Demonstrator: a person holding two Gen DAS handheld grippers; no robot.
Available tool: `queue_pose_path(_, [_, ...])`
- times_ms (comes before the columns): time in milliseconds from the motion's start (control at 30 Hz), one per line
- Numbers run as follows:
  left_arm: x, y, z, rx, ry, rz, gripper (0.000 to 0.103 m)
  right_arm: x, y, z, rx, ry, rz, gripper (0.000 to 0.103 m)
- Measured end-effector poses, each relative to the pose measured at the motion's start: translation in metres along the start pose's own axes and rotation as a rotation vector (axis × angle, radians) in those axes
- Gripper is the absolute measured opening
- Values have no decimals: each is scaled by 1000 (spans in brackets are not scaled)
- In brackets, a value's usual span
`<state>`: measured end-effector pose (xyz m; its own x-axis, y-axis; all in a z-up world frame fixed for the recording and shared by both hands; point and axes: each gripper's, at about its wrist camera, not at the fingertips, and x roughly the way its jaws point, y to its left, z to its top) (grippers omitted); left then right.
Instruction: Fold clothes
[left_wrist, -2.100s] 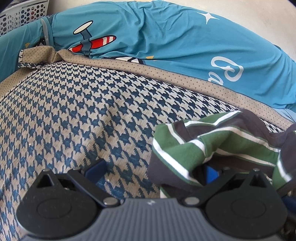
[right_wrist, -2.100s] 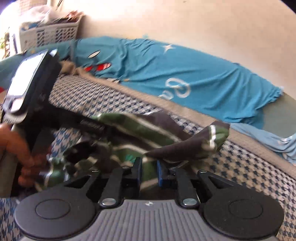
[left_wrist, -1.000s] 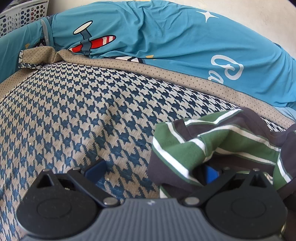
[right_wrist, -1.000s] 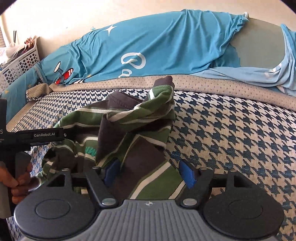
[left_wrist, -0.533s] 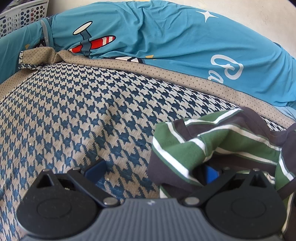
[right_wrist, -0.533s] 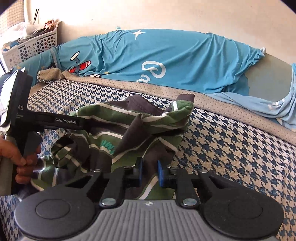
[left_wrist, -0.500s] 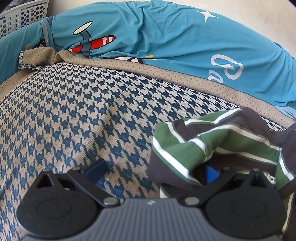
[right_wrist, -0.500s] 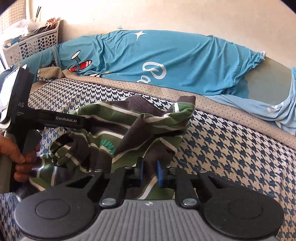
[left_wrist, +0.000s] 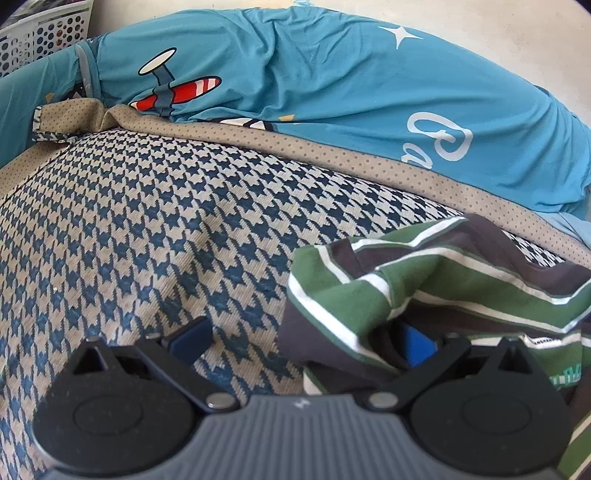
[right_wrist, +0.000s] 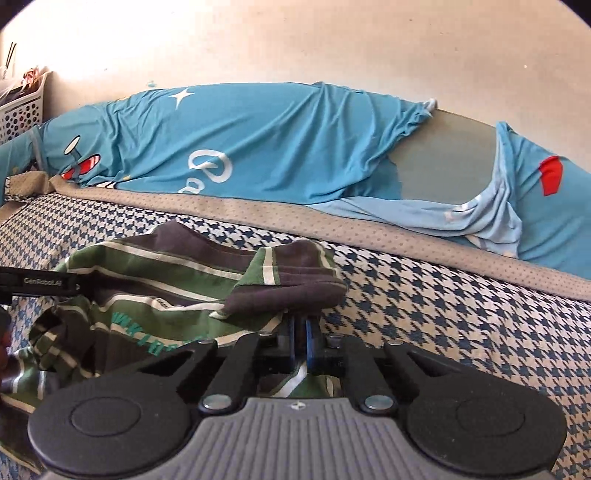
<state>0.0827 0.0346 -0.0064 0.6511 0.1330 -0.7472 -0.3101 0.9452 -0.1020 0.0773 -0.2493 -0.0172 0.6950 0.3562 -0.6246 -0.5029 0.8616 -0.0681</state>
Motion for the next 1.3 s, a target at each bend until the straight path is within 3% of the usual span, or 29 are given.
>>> queue_pose_path(33, [-1,-2,0,3,-3,-4,103,-1,-3,0,0,-2,-24,2])
queue_pose_path(333, [-4,-9,-4,19,0,-13,103,-6,-64,-3,181,-18,-150,2])
queue_pose_path(433, [-3,-11,-5,24,5,-7,103,-3,-80,-9,291,31,-34,2])
queue_pose_path(567, [-1,-11,-6,14,11,-8,103,1,-76,-17,296,94,98,4])
queue_pose_path(667, [0,-12,-7,19,12,-3,103,1,-71,-24,307,122,196,17])
queue_pose_path(733, [1,-14,-9,24,14,-1,103,1,-68,-28,306,129,228,29])
queue_pose_path(900, [2,-18,-9,38,15,4,103,6,-62,-29,318,122,239,29])
queue_pose_path(967, [2,-18,-9,36,15,4,103,8,-61,-29,322,120,240,22])
queue_pose_path(1000, [2,-17,-8,38,16,2,103,10,-60,-29,324,119,241,8])
queue_pose_path(1167, [1,-15,-7,29,18,-6,103,15,-55,-28,332,113,242,6])
queue_pose_path(1300, [1,-13,-6,13,21,-14,103,-5,-67,-13,332,4,115,4])
